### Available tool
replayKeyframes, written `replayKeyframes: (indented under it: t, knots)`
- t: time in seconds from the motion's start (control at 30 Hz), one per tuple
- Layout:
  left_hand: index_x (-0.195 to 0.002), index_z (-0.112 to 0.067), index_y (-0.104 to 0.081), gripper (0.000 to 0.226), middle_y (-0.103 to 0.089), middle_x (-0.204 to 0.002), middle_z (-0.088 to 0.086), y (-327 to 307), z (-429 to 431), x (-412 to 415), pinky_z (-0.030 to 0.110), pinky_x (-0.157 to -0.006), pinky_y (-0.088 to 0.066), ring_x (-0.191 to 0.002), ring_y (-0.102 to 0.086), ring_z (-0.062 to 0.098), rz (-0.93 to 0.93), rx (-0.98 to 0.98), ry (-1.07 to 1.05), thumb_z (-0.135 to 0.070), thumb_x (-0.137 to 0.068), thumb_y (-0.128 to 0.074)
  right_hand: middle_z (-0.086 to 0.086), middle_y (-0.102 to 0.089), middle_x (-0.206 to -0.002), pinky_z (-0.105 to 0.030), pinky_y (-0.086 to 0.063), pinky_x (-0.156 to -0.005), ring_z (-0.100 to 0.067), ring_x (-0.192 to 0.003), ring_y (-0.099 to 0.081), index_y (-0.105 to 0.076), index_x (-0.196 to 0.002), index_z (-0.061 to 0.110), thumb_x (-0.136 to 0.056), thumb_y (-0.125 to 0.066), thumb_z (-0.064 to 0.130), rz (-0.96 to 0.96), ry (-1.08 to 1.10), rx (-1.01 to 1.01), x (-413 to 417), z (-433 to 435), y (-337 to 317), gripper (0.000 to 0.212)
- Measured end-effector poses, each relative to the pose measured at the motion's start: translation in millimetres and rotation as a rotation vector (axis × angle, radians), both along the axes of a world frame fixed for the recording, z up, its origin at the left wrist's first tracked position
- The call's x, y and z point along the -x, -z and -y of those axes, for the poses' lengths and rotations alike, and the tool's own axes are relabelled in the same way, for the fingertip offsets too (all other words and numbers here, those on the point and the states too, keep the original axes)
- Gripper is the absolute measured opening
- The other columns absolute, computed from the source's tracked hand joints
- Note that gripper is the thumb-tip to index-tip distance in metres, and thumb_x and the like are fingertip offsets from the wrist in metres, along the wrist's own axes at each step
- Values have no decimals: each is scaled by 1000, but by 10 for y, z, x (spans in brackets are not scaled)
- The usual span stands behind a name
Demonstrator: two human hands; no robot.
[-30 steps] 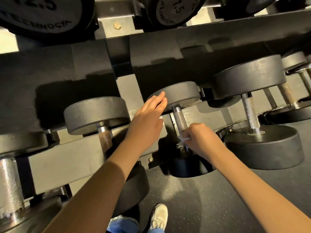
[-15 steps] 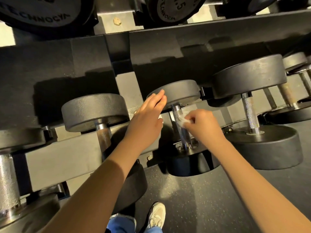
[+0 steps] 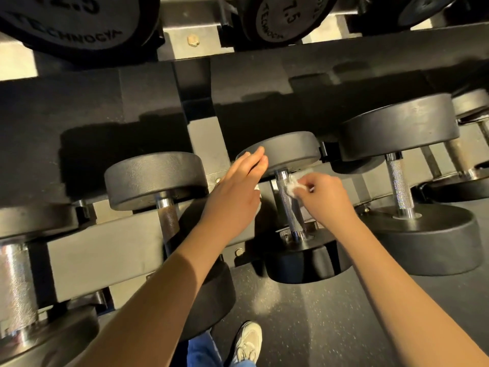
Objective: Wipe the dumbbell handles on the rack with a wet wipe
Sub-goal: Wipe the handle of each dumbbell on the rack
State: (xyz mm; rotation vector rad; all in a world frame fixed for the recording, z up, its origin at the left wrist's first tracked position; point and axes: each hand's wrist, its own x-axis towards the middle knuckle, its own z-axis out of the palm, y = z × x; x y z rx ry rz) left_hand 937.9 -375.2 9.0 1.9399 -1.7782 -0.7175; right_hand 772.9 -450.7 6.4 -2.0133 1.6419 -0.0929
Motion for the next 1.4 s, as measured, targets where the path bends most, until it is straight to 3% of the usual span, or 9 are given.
replayKeyframes:
  t: [0.1,0.17,0.37,0.53,0.7,0.87,0.93,1.13,1.4]
  knots:
    - [-152,-26,-15,62,-2,-160,-15,-7,-4,-17,21,-105,-12,-145,4,5,27,1,22,-9,-99,-43,-9,-65,-102,-26,-38,-74,-23,-92,-58,-65,-108,9,-91,-59,18,103,67,21,-55,-46,95,21]
    - [-152,-26,-15,62,-2,-160,-14,-3,-1,-25,20,-103,-13,-146,4,6,40,0,34,-10,-99,-42,-9,-64,-90,-29,-38,-64,-25,-85,-59,-65,-92,6,-89,-61,18,111,51,-16,15,-130,77,12]
    - [-152,-26,-15,61,0,-160,-15,-9,3,-46,28,-112,-21,-145,5,5,50,-5,44,-11,-99,-42,-5,-59,-68,-28,-42,-57,-26,-68,-56,-62,-68,11,-84,-65,26,-236,-165,-195,166,-207,-85,21]
    - [-152,-26,-16,62,-3,-160,-14,-37,2,-62,31,-115,-21,-146,3,6,54,-11,52,-8,-99,-43,-1,-57,-78,-20,-30,-57,-13,-69,-51,-61,-78,15,-90,-60,18,90,-50,136,-119,-73,-62,12]
    - [-152,-25,-17,63,-4,-160,-14,-21,9,-62,30,-115,-19,-146,1,8,62,-3,50,-7,-98,-44,-9,-60,-86,-24,-33,-63,-23,-77,-56,-70,-84,8,-88,-64,18,33,-63,260,-199,-137,244,13]
    - [-152,-24,-16,63,-4,-160,-13,-52,-7,-77,29,-115,-17,-146,1,8,47,2,64,-9,-98,-44,0,-48,-77,-20,-31,-57,-19,-68,-48,-49,-58,27,-87,-63,23,-194,-266,3,23,-267,60,33]
    - [-152,-24,-16,63,-3,-160,-13,-43,0,-83,31,-116,-17,-146,1,8,49,-2,66,-10,-98,-45,-1,-51,-78,-23,-35,-62,-23,-72,-49,-64,-70,26,-85,-65,27,-332,-298,-62,53,-250,-50,15]
    - [-152,-24,-16,63,-4,-160,-13,-16,5,-62,30,-115,-19,-146,1,8,56,-2,56,-9,-98,-45,-2,-62,-93,-23,-38,-68,-19,-85,-57,-66,-102,9,-88,-64,20,96,21,171,-15,-36,-20,18]
    - [-152,-24,-17,62,-4,-160,-13,-32,16,-69,30,-114,-22,-146,0,9,91,-1,71,-12,-99,-45,-3,-64,-76,-29,-48,-62,-23,-73,-61,-68,-77,13,-82,-67,26,-152,-68,-129,178,-225,-15,14]
